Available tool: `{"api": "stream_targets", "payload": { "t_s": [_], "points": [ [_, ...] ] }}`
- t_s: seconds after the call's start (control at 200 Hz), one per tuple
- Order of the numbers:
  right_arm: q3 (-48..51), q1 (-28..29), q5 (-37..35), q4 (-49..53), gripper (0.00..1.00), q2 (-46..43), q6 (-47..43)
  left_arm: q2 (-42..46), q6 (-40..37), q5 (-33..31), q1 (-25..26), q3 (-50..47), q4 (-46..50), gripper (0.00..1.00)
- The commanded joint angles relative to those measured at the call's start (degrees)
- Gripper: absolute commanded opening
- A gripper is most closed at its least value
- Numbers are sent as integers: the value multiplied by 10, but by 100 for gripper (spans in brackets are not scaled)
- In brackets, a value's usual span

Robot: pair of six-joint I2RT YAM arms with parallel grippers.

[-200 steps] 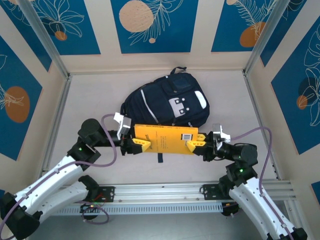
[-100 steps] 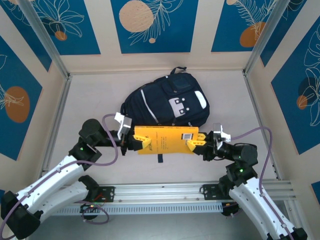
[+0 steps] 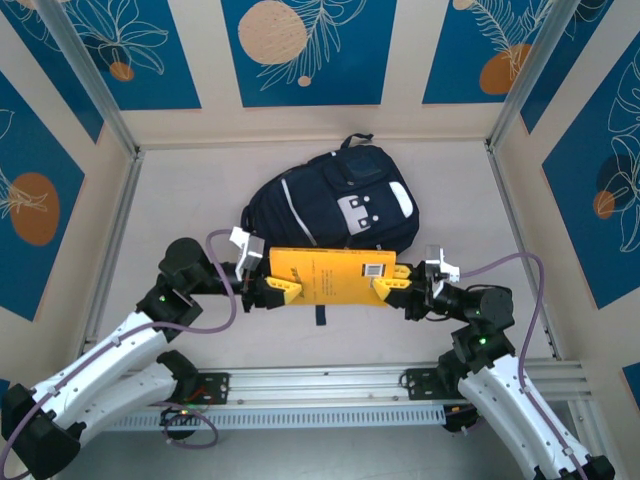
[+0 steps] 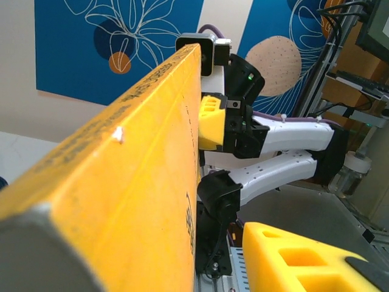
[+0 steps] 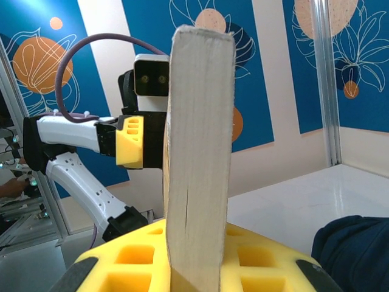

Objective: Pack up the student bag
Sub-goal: Rotate the book, then open the student bag at the center of the table.

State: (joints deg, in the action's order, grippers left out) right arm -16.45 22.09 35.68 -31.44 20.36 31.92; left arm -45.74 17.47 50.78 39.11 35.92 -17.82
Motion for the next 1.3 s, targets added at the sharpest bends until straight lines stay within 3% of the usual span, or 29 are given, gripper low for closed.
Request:
{"api": "stream_targets", "payload": {
  "t_s": [0.0,0.06,0.125,0.26,0.345,0.375,0.445,0.505,0.64,0.73,0.825,1.025,1.13,1.21,1.295],
  "points": [
    [-30,-5,-67,-19,0,-5,-9,1,-8,27,0,2,-1,42],
    [-30,-5,-68,-18,0,-5,-9,-3,-6,29,1,3,-2,39],
    [-29,-5,-70,-18,0,-6,-7,-8,-3,33,1,2,-4,30],
    [-34,-6,-70,-2,0,-6,-14,-16,-2,36,1,7,-5,0],
    [-40,-6,-73,30,0,-6,-27,-14,-8,26,2,13,4,0],
    [-44,-6,-77,46,7,-7,-35,-12,-9,23,1,15,7,0],
    [-51,-6,-93,89,37,-15,-56,-5,-16,3,1,21,25,0],
    [-57,-5,-119,134,53,-26,-78,4,-25,-35,0,30,64,0],
    [-91,-5,-181,254,62,-31,-132,25,-14,-162,-5,58,162,0],
    [-116,-3,-242,332,62,-12,-143,16,44,-252,-23,108,269,0],
    [-174,-1,-290,433,57,51,-127,-25,44,-306,-31,185,402,0],
    [-361,37,-374,668,37,286,-106,-4,120,-474,-58,221,471,0],
    [-400,104,-463,671,23,352,-149,8,137,-634,-62,253,554,0],
    [-423,156,-542,649,27,397,-154,29,139,-733,-63,258,587,0],
    [-515,154,-517,716,29,507,-122,63,133,-811,-63,246,589,0]
  ]
}}
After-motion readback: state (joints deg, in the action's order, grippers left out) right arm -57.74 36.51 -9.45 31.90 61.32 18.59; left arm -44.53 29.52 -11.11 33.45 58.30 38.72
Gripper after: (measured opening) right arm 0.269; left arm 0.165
